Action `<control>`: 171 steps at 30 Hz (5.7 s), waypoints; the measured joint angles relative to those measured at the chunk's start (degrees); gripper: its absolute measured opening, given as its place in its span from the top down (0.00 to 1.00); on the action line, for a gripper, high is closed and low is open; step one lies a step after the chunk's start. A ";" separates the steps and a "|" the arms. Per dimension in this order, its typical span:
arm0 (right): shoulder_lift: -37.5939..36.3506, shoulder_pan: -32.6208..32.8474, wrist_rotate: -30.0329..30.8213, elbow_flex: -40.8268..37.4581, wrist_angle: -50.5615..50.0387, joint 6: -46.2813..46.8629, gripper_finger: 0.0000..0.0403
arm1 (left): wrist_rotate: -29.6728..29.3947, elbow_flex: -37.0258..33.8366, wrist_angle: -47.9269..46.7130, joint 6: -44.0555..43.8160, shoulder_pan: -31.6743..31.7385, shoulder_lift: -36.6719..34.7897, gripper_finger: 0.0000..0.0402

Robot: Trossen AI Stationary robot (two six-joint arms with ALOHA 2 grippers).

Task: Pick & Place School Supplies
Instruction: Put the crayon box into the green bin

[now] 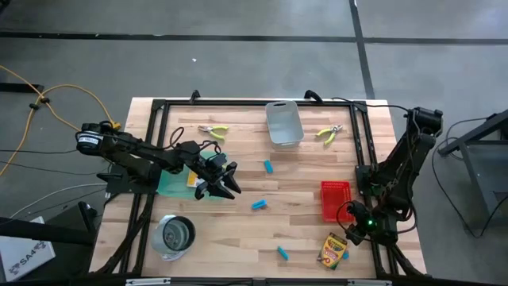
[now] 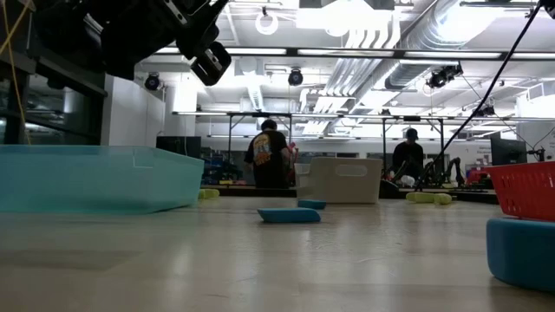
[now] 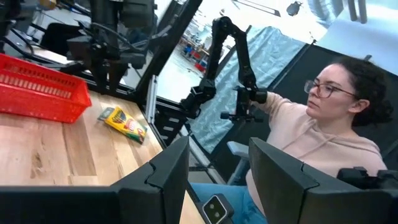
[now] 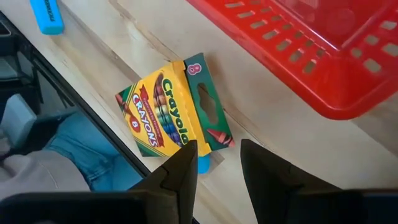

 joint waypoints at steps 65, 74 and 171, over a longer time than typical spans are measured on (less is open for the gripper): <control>8.91 -2.49 -2.98 -0.02 13.43 -6.33 0.72 | -1.31 -0.02 -0.02 -0.17 2.18 0.00 0.59; 8.91 -2.47 -2.41 -0.02 14.85 -6.42 0.72 | -1.29 -0.02 -0.02 -0.17 2.18 0.02 0.59; 16.04 -7.34 -10.54 1.86 21.13 -16.64 0.97 | -1.25 -0.02 0.00 -0.17 2.15 0.00 0.59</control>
